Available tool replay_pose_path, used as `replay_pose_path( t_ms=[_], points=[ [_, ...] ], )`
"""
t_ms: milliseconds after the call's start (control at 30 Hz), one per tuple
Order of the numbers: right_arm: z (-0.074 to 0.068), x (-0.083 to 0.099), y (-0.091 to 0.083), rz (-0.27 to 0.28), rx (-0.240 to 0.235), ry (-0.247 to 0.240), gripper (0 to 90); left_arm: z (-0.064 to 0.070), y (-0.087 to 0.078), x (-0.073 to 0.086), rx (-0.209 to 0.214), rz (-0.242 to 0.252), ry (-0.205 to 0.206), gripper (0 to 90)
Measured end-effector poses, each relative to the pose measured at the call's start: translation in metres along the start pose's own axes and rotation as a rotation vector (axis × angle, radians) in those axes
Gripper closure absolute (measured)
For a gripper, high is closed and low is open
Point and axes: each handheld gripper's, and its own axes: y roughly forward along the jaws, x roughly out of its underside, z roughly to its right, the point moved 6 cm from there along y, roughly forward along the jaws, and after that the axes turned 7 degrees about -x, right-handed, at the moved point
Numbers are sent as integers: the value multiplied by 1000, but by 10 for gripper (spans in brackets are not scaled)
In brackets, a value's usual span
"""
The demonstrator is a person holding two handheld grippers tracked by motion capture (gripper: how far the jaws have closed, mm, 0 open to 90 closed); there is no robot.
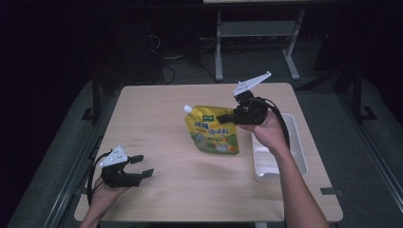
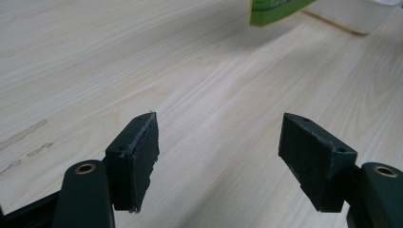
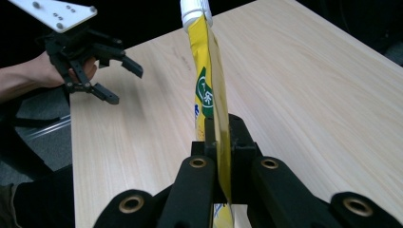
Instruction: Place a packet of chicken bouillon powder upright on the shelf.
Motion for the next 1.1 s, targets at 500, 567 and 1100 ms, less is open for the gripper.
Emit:
replay_pose_path(
  t_ms=[500, 567, 1100],
  points=[
    [22, 16, -30, 35, 55, 65, 895, 1, 2, 2, 5, -10, 1, 280],
    [23, 16, -32, 38, 59, 67, 895, 1, 2, 2, 6, -10, 0, 279],
    [29, 21, -56, 50, 98, 85, 895, 1, 4, 4, 9, -20, -3, 277]
  ],
)
